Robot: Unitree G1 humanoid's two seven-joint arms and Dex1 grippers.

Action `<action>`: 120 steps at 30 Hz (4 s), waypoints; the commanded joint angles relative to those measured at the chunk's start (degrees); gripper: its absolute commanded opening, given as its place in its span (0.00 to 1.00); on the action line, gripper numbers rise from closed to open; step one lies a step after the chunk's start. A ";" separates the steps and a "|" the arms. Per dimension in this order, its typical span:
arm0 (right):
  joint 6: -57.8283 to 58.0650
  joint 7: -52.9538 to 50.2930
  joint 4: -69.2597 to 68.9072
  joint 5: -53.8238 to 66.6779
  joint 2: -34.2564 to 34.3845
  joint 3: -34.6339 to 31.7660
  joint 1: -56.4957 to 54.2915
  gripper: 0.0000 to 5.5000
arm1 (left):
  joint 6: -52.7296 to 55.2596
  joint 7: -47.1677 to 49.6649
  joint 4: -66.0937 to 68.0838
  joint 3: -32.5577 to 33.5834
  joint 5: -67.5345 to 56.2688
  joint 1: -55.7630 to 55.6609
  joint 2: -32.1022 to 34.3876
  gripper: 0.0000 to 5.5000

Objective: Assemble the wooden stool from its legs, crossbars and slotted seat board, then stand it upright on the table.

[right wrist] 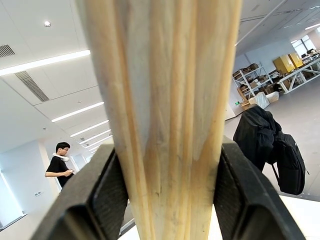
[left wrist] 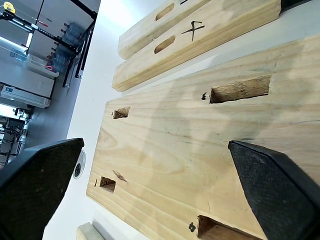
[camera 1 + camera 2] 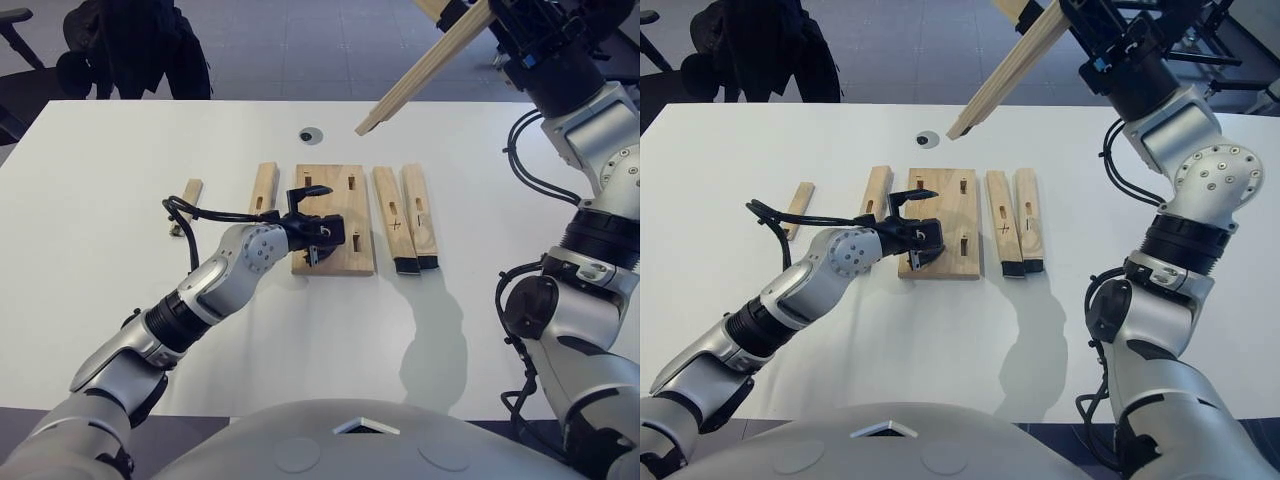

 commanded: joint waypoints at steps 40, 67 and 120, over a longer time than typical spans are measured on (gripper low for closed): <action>0.82 0.21 0.01 0.61 -0.17 0.47 -0.43 0.38 | 10.72 -13.34 -14.49 13.18 1.41 1.33 0.72 0.97; -42.88 45.88 33.97 -42.22 -3.04 25.11 -4.42 0.38 | 14.10 -11.04 -4.80 22.79 -20.56 8.96 -2.38 0.97; -30.49 25.19 7.97 -35.60 7.08 18.13 12.97 0.38 | 8.60 -1.72 -4.30 7.54 -1.86 12.52 -2.43 0.97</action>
